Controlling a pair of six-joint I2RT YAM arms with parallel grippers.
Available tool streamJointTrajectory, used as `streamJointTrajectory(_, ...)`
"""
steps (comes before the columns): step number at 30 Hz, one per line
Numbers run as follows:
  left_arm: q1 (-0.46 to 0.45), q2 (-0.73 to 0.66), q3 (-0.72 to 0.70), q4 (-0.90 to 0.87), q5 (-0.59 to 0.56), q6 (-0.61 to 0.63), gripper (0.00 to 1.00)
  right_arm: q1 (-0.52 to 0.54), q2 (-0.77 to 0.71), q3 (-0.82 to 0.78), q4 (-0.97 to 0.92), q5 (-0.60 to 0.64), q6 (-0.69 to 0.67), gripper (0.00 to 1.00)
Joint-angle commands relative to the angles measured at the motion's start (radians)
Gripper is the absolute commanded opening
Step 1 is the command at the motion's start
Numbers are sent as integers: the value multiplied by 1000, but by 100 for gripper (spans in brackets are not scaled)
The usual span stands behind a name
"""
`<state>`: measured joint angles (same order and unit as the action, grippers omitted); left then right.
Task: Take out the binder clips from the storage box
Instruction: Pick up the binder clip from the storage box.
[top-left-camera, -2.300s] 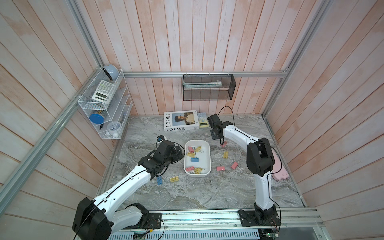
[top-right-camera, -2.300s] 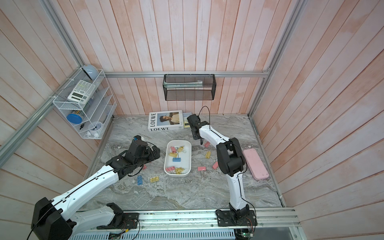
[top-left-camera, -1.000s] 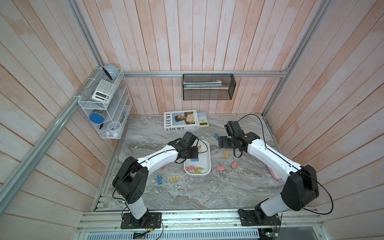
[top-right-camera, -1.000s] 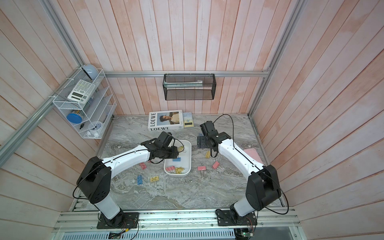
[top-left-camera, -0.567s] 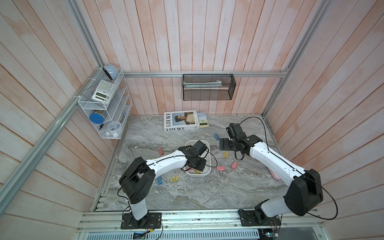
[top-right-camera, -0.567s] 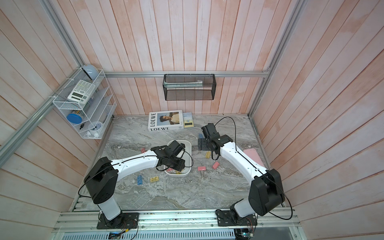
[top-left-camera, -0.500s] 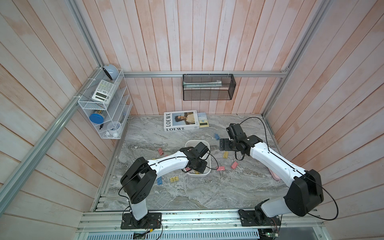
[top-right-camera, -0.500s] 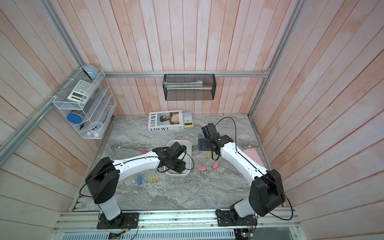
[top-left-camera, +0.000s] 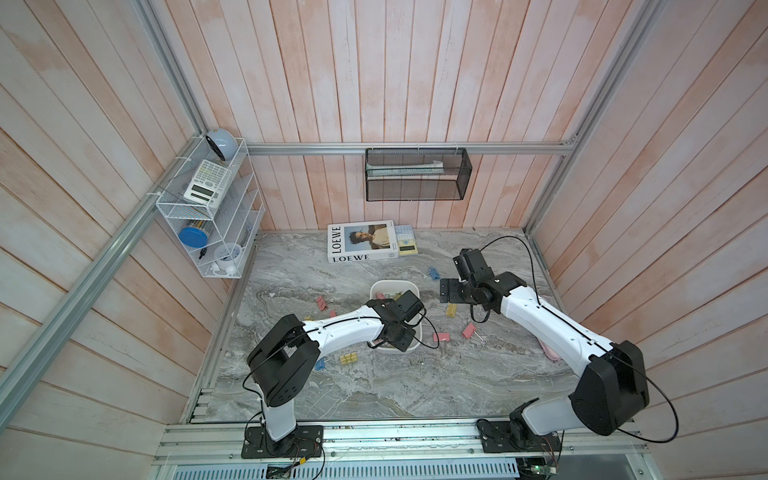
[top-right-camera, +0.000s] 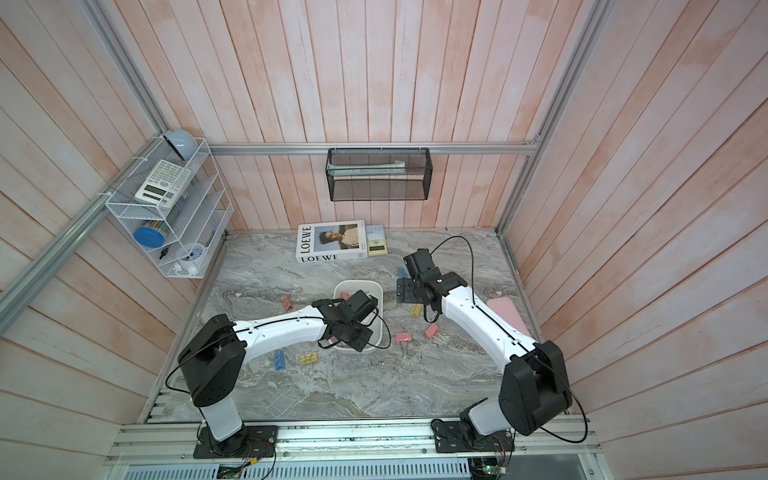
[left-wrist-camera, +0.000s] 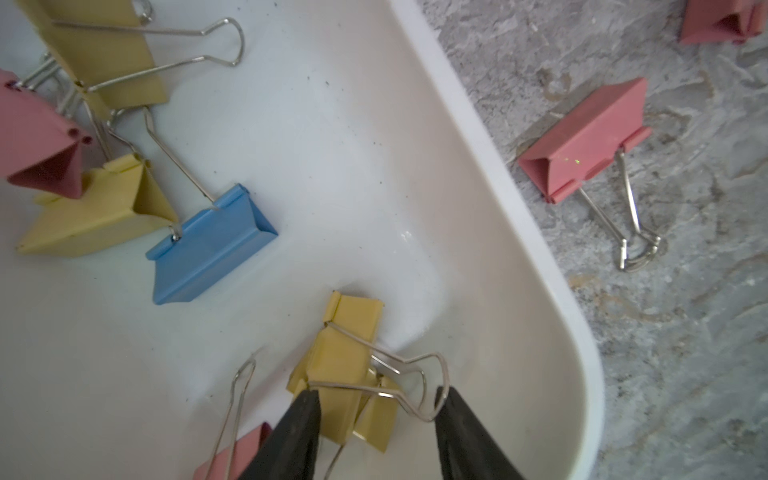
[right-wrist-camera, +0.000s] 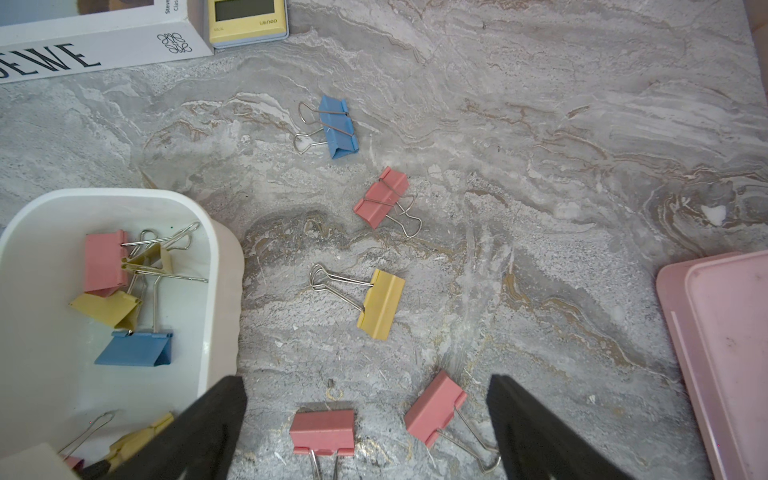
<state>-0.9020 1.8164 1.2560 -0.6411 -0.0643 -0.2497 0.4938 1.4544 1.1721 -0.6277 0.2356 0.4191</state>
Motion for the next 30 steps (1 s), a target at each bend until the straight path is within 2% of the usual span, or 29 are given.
streamJointTrajectory(1,-5,29,52,9,-104,34,51,-4,-14,-6,0,-11,14,98)
streamJointTrajectory(5,0,76,114,14,-135,52,50,-4,-9,-4,1,-20,14,98)
streamJointTrajectory(10,6,131,171,7,-102,72,46,-4,-12,-6,-4,-13,6,98)
streamJointTrajectory(13,9,138,176,6,-98,73,37,-4,-17,-10,-7,-4,3,98)
streamJointTrajectory(15,14,135,174,4,-98,73,27,-4,-20,-12,-8,-2,2,98)
streamJointTrajectory(20,18,133,175,-7,-104,66,20,-4,-13,-8,-5,-8,0,98)
streamJointTrajectory(26,28,126,174,0,-108,51,25,-4,-6,1,-3,-21,0,98)
streamJointTrajectory(28,50,117,166,10,-71,41,33,-4,-8,-2,-4,-26,-2,98)
streamJointTrajectory(30,76,104,154,31,-20,32,35,-4,-12,-2,-6,-27,-3,98)
